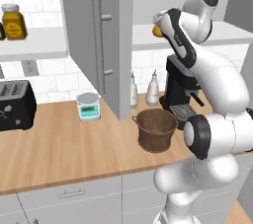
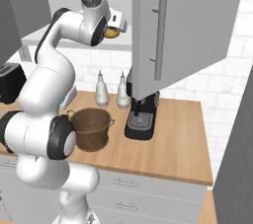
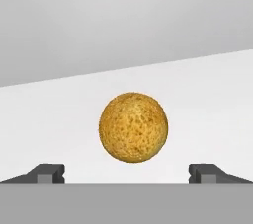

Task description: Open the cabinet, pick up the bread from the cabinet and place it in the basket. Then move the basket to the dining counter.

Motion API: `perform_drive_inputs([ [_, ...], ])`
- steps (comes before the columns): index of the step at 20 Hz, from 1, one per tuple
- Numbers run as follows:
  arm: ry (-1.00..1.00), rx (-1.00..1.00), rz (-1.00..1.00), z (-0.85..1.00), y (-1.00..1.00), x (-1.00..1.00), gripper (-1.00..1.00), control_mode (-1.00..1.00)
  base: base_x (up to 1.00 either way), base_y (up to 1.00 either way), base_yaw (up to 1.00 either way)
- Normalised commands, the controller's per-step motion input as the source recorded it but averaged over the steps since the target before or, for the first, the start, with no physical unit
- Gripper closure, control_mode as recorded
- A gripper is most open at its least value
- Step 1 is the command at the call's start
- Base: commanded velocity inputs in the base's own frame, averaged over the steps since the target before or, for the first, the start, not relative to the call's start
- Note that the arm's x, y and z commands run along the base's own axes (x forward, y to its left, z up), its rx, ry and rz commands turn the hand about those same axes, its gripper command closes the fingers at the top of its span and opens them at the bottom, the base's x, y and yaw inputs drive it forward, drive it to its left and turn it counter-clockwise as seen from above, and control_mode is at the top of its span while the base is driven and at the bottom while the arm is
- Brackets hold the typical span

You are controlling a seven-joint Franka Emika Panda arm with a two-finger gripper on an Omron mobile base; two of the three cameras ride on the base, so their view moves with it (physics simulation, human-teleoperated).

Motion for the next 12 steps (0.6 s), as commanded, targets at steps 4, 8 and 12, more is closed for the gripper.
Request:
perform_drive_inputs([
  [4, 0.01, 0.0, 0.04, -0.1, 0.0, 0.36, -1.0, -1.0, 0.0, 0.0, 0.0],
  [8, 0.02, 0.0, 0.03, -0.18, 0.0, 0.39, -1.0, -1.0, 0.0, 0.0, 0.0],
  [12, 0.02, 0.0, 0.02, -0.11, -0.02, 0.29, -1.0, -1.0, 0.0, 0.0, 0.0],
])
